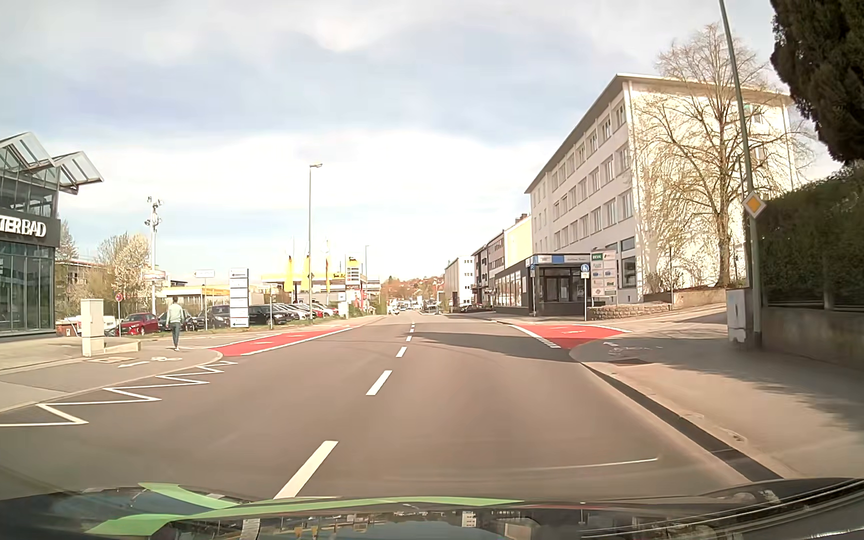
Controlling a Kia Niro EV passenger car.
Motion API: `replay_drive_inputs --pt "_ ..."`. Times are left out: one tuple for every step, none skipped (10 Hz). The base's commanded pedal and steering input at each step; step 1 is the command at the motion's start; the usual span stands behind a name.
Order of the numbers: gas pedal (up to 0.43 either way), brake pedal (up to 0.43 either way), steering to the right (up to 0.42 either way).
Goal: Follow the waypoints while adhering to traffic rules and regulations
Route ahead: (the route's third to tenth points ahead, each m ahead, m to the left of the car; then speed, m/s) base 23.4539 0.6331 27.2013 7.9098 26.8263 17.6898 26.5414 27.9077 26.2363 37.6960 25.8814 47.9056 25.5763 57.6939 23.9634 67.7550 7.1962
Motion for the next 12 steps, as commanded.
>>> replay_drive_inputs --pt "0.000 0.189 -0.016" --pt "0.000 0.195 -0.018" --pt "0.000 0.195 -0.020" --pt "0.000 0.171 -0.020" --pt "0.000 0.165 -0.018" --pt "0.000 0.152 -0.015" --pt "0.000 0.171 -0.014" --pt "0.000 0.177 -0.014" --pt "0.000 0.177 -0.013" --pt "0.000 0.177 -0.012" --pt "0.000 0.177 -0.010" --pt "0.000 0.177 -0.009"
